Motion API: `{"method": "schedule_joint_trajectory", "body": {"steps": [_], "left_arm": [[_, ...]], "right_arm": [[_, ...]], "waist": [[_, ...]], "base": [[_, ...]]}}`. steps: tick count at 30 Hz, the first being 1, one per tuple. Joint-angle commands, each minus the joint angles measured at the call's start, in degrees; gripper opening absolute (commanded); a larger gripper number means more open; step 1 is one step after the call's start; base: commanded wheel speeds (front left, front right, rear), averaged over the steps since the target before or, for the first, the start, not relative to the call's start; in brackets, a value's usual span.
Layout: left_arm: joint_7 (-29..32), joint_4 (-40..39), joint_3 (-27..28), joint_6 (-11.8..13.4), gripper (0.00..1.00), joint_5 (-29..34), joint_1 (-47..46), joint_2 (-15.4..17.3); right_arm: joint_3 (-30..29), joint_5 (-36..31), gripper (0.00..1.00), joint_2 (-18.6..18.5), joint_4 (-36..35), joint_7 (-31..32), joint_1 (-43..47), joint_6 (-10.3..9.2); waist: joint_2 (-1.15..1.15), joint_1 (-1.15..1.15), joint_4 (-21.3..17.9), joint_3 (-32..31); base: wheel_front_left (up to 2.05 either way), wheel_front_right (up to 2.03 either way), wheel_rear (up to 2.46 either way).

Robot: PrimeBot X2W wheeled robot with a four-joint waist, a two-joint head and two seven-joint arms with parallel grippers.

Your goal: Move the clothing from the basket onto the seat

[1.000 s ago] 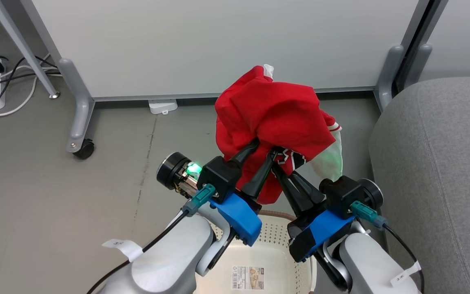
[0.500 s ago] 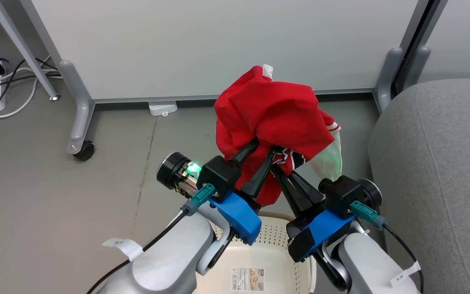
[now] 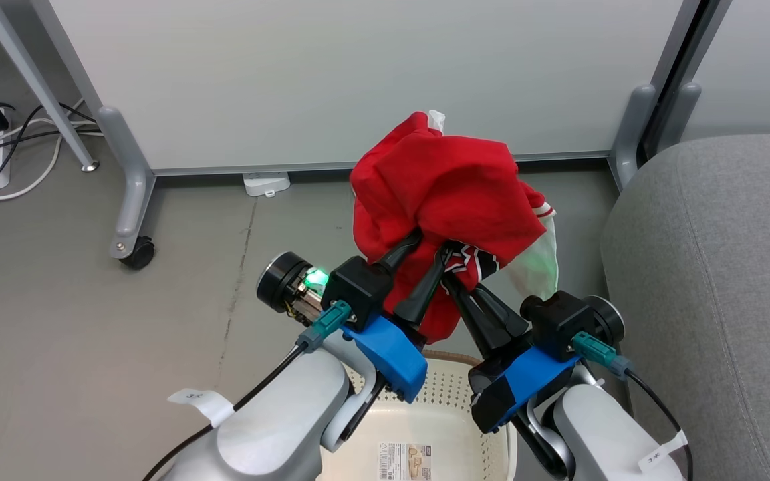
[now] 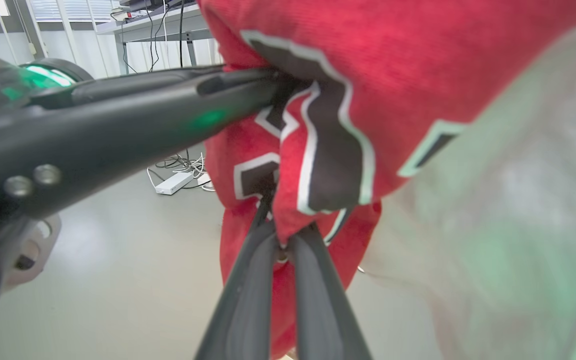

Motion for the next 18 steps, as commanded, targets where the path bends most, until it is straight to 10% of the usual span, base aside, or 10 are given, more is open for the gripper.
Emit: {"method": "schedule_joint_trajectory", "body": {"steps": [1,2,18], "left_arm": [[-0.4,0.1,0.3,-0.2,0.41,-0.3,-0.7,-0.1],[-0.4,0.1,0.2,0.0,1.0,-0.1,-0.8,0.0],[-0.9,-0.3,0.0,1.0,1.0,0.0,-1.2,0.5]], "right_arm": [[0.1,0.2,0.0,-0.1,-0.2,0.0,0.3,0.03],[0.2,0.3,0.0,-0.1,-0.2,0.0,0.4,0.03],[0.0,0.7,0.0,-0.4,-0.5,0.0,0.8,0.03]], "waist": [[0.0,0.0,0.0,0.0],[0.0,0.0,0.1,-0.1],[0.0,0.0,-0.1,0.0]], "base": [[0.0,0.0,0.0],[0.0,0.0,0.0],[0.0,0.0,0.0]]}}
